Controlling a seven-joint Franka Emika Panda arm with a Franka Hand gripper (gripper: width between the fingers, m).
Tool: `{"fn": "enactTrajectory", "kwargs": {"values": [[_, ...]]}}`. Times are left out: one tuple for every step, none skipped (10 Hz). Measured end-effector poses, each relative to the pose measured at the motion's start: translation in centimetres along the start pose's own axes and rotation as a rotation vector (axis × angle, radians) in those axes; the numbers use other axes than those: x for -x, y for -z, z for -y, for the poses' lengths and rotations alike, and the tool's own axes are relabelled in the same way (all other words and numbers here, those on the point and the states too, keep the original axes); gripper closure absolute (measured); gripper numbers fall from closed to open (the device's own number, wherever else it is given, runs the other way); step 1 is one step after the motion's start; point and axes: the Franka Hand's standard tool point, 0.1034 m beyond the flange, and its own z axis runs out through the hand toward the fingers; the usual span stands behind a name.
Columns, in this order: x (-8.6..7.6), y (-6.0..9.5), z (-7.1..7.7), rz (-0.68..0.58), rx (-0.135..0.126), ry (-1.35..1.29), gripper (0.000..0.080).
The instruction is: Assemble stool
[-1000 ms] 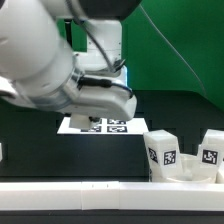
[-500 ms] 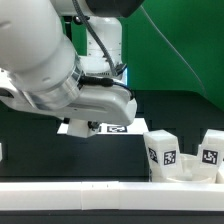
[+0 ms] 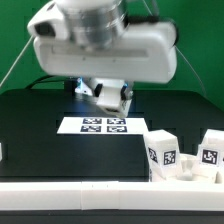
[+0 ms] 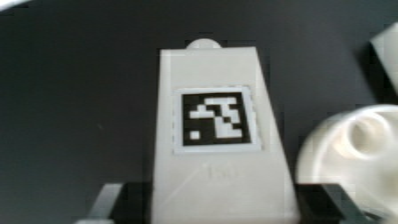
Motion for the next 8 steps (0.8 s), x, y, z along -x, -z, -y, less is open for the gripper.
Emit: {"fn": "enactTrajectory", "kwargs": {"values": [[-0.2, -0.1, 0.1, -0.056, -0.007, 0.001, 0.0461], [-0.6, 0.1, 0.5, -0.138, -0.017, 0.008, 0.0461], [-0.7, 0.1, 0.9, -0.196, -0.023, 0.016, 0.0461], [-0.5, 0.3, 2.2, -0.304, -0.035, 0.024, 0.0461], [0.6, 0.4, 3.6, -0.366, -0.05, 0.022, 0.0461], [1.1, 0.6, 4.6, -0.419, -0.062, 0.026, 0.0461], [0.6, 0.5, 4.8, -0.497, -0.069, 0.033, 0.0461], [0.6, 0.3, 4.8, -0.535, -0.071, 0.036, 0.0461]]}}
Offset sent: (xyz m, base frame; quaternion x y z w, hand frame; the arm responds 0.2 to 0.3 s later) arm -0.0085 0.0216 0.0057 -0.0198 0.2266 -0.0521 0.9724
